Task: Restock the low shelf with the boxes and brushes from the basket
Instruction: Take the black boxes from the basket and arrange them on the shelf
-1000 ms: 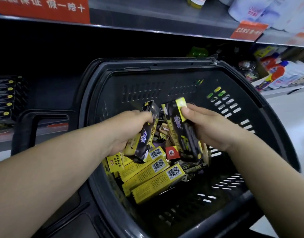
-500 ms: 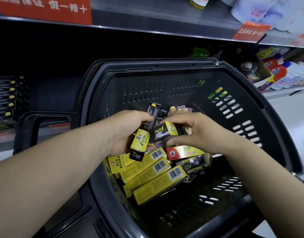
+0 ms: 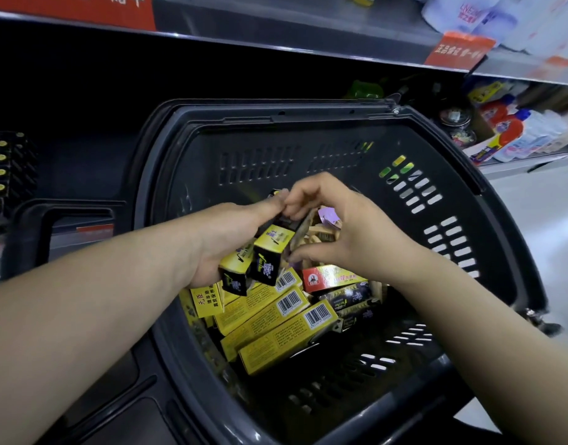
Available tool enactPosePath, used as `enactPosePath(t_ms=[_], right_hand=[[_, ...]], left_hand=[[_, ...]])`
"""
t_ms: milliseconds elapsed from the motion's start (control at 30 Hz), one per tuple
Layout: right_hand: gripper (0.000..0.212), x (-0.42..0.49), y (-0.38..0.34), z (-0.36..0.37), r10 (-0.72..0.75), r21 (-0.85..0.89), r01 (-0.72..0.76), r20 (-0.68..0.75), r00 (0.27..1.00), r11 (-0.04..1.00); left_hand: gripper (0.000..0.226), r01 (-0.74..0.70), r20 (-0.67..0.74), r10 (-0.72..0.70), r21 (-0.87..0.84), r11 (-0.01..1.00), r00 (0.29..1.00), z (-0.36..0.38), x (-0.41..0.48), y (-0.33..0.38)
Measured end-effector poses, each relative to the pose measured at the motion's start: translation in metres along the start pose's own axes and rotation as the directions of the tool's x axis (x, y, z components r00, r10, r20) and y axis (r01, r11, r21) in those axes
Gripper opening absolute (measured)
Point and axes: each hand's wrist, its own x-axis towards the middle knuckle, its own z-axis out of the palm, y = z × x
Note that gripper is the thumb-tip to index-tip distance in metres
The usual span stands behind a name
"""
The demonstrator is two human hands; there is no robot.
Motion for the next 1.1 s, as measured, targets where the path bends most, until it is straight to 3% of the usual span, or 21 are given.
enactPosePath(t_ms=[100,167,200,233,300,367,400,533,633,700,733,800,900,967,1033,1100], right_hand=[[0.057,-0.002,0.021,0.0,0.055,0.141,-0.043,-0.078,0.995,0.989],[0.049,0.0,0.048,-0.002,0.186,0.146,-0.185,0.006,0.983,0.972],[0.045,0.001,0.066,-0.002,0.285,0.051,-0.292,0.108,0.952,0.955],[0.04,-0.001,0.087,-0.001,0.402,-0.138,-0.379,0.239,0.884,0.915],[0.039,-0.01,0.125,0.011,0.631,-0.556,-0.356,0.448,0.633,0.751],[0.05,-0.021,0.148,0.028,0.71,-0.702,-0.216,0.553,0.437,0.679],[0.054,-0.024,0.155,0.036,0.698,-0.701,-0.172,0.589,0.407,0.692],[0.052,-0.022,0.164,0.064,0.631,-0.683,-0.051,0.64,0.438,0.729],[0.022,-0.017,0.161,0.069,0.653,-0.701,-0.093,0.597,0.465,0.707],[0.032,-0.011,0.153,0.053,0.638,-0.714,-0.088,0.555,0.533,0.694],[0.04,-0.008,0.147,0.041,0.641,-0.705,-0.153,0.504,0.579,0.692],[0.035,-0.003,0.13,0.011,0.601,-0.64,-0.279,0.36,0.714,0.716],[0.034,0.002,0.092,-0.024,0.524,-0.329,-0.476,0.074,0.848,0.816],[0.033,0.003,0.064,-0.029,0.51,-0.009,-0.51,0.025,0.86,0.86],[0.028,0.007,0.046,-0.016,0.538,0.269,-0.532,0.057,0.841,0.803],[0.025,0.011,0.039,0.001,0.591,0.415,-0.552,0.042,0.805,0.723]], left_hand=[[0.044,-0.016,0.055,0.013,0.054,0.998,0.998,0.0,-0.003,0.001],[0.036,-0.035,0.012,0.034,0.077,0.996,0.999,0.0,-0.003,0.0],[0.036,-0.042,-0.02,0.044,0.097,0.994,0.999,0.0,-0.002,-0.001],[0.037,-0.046,-0.048,0.052,0.113,0.992,0.998,0.001,-0.003,-0.001],[0.038,-0.051,-0.08,0.061,0.125,0.991,0.995,0.001,-0.002,-0.002],[0.037,-0.047,-0.082,0.058,0.121,0.992,0.995,0.001,-0.002,-0.002],[0.036,-0.046,-0.08,0.056,0.122,0.992,0.995,0.001,-0.001,-0.002],[0.035,-0.041,-0.076,0.051,0.124,0.991,0.996,0.0,0.003,-0.004],[0.041,-0.035,-0.117,0.051,0.14,0.99,0.992,-0.003,0.005,-0.006],[0.052,-0.032,-0.149,0.054,0.144,0.989,0.987,-0.005,0.006,-0.006],[0.058,-0.032,-0.157,0.054,0.141,0.99,0.986,-0.005,0.007,-0.006],[0.063,-0.046,-0.181,0.07,0.132,0.99,0.981,-0.005,0.008,-0.005],[0.073,-0.054,-0.198,0.073,0.103,0.993,0.978,-0.005,0.007,-0.004],[0.073,-0.052,-0.167,0.061,0.052,0.997,0.984,-0.005,0.007,-0.002],[0.063,-0.054,-0.145,0.056,0.019,0.998,0.988,-0.006,0.007,-0.002],[0.047,-0.058,-0.102,0.057,-0.007,0.998,0.993,-0.005,0.006,-0.001]])
